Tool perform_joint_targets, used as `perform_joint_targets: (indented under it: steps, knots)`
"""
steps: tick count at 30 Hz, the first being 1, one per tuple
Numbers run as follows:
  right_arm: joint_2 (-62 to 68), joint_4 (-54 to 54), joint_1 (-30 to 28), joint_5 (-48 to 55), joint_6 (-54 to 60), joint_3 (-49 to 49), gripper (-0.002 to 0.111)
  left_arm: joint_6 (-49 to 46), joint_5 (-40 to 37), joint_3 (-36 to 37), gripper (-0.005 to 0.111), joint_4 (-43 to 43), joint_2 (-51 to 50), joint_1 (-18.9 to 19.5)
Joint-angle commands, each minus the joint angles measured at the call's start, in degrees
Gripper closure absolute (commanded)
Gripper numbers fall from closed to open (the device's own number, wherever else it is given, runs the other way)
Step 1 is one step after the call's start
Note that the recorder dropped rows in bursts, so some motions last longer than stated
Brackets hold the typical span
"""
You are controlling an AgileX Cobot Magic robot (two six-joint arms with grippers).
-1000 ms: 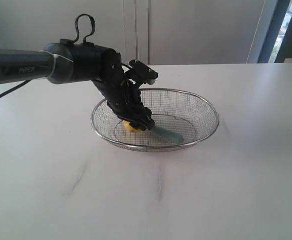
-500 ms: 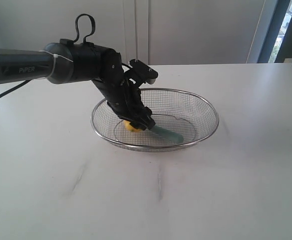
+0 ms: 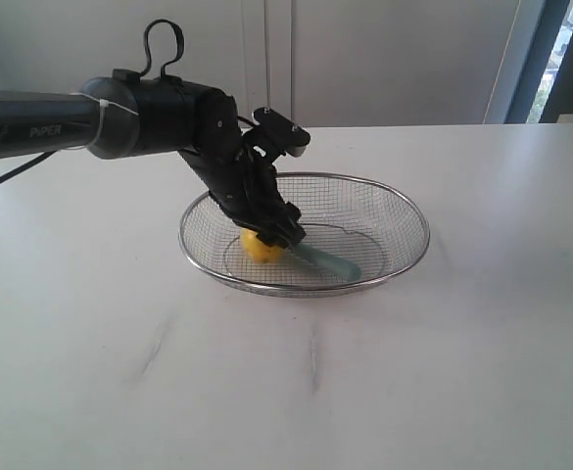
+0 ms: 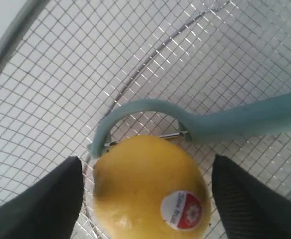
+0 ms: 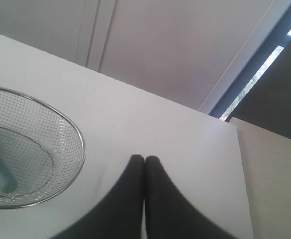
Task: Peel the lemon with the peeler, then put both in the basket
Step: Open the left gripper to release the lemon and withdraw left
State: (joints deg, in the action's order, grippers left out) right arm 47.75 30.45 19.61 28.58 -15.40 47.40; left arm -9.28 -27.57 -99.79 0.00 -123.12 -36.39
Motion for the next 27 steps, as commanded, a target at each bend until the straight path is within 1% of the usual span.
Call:
perform_joint_targets:
  steps: [1,2,3,4,7,8,9,11,16,17,18,23,25,27]
  knots:
    - [-0.3,0.4,-0.2,-0.1,-0.5,-0.2,0.108,0.6,-0.9,-0.3,0.033,1.0,5.5,-0.3]
    - [-0.3,0.4,-0.2,-0.1,-0.5,-0.2,0.108,0.6,-1.4,-0.3,0.036,2.2,7.7,-0.3]
    - [-0.3,0.4,-0.2,-0.1,-0.5,-0.2,0.108,2.2,-2.7,-0.3,0.041,2.2,9.4,-0.3]
    - [-0.3,0.4,-0.2,-0.1,-0.5,-0.2,0.108,4.2,-4.4,-0.3,0.051,2.2,11.3,-0.3]
    - [-0.3,0.4,-0.2,-0.1,-0.5,-0.2,0.108,4.3,-13.3,-0.2,0.094,2.7,16.5,-0.3]
    - [-0.3,0.4,-0.2,-0.1,-0.5,-0.2,0.108,4.2,-16.5,-0.2,0.107,3.8,17.8,-0.3]
    - [-0.3,0.4,-0.2,0.0,-0.5,-0.2,0.108,3.9,-20.5,0.0,0.107,4.5,19.4,-0.3]
    - [-0.3,0.4,-0.2,0.0,-0.5,-0.2,0.108,3.9,-22.5,2.3,0.107,5.6,23.5,-0.3]
    - [-0.3,0.4,-0.2,0.0,-0.5,-0.2,0.108,4.8,-21.6,10.3,0.107,5.6,32.1,-0.3]
    - [-0.3,0.4,-0.2,0.0,-0.5,-0.2,0.108,5.6,-21.1,13.1,0.107,5.6,34.7,-0.3]
    - [-0.3,0.4,-0.2,0.0,-0.5,-0.2,0.108,6.5,-20.3,17.2,0.107,5.6,38.4,-0.3]
    - [-0.3,0.4,-0.2,0.0,-0.5,-0.2,0.108,7.9,-16.8,30.5,0.107,5.6,51.0,-0.3]
    - [-0.3,0.3,-0.2,0.0,-0.5,-0.2,0.108,7.8,-16.7,34.3,0.107,5.6,54.5,-0.3]
    - [-0.3,0.2,-0.2,0.0,-0.5,-0.2,0.108,8.2,-18.7,36.6,0.107,5.0,57.9,-0.3]
